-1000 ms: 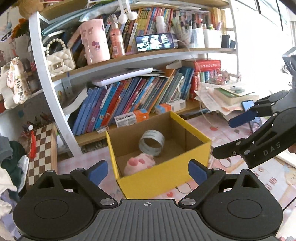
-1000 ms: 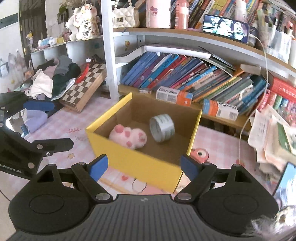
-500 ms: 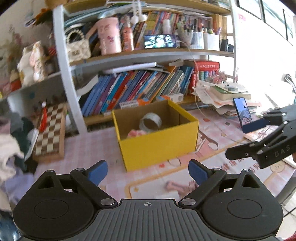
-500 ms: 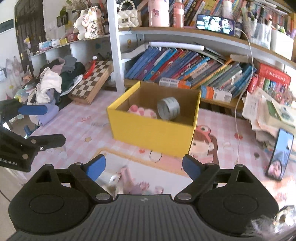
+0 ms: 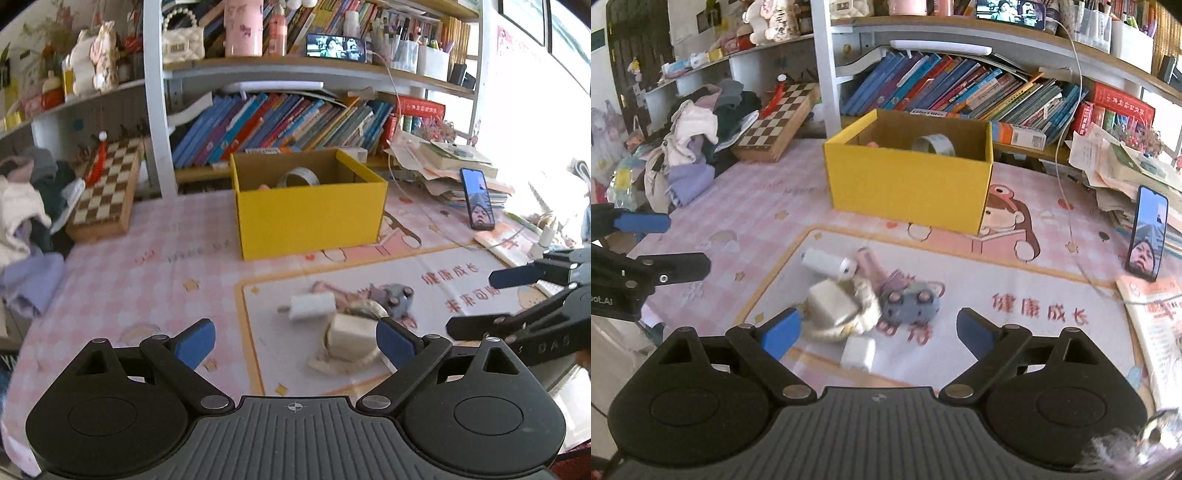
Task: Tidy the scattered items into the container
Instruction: 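Withdraw both tools from the box back over the table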
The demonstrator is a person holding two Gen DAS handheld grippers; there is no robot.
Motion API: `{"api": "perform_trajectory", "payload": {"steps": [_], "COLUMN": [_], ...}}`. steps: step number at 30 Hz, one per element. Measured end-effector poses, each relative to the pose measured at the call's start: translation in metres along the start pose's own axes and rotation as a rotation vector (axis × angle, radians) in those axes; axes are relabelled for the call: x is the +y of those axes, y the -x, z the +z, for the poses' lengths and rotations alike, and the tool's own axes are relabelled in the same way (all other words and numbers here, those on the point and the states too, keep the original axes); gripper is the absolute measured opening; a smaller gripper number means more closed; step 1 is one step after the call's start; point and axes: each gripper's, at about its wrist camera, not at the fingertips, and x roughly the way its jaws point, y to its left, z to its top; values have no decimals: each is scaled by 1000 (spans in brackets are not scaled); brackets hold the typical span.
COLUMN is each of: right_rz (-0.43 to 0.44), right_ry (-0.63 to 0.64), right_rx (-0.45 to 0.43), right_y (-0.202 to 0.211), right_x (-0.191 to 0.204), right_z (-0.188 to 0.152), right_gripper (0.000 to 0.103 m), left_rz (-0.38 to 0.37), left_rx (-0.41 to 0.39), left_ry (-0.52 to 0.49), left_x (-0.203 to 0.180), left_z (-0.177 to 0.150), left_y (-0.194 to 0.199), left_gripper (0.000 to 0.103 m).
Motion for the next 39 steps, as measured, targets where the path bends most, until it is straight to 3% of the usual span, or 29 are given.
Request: {"api": "perform_trajectory", "payload": {"steps": [6, 9, 15, 19, 27, 39], "right_rz": [-93, -148, -103, -83, -142, -142], "right_ry": [18, 20, -45, -30, 2, 2], "right_rx": [45, 59, 93, 70, 57, 95], "right_y": [-2, -2, -4, -1, -3, -12], "right_x": [14, 20, 19, 25, 33, 29], "right_z": [-27, -41, -53, -53, -52, -54], "right_gripper": [92, 99, 99, 100, 103, 103], "left_rz": [-5, 1, 14, 3, 1, 33], "left_rx": [43, 75, 113, 104, 76, 80], "left_ry": [52, 102, 101, 106, 104, 70], "left_x": [-8, -10, -14, -15, -15, -9], "left_z": [-24, -38, -47, -47, -50, -52], "left_y": [0, -3, -8, -8, -5, -11], "left_gripper": [96, 96, 96, 96, 96, 96]}}
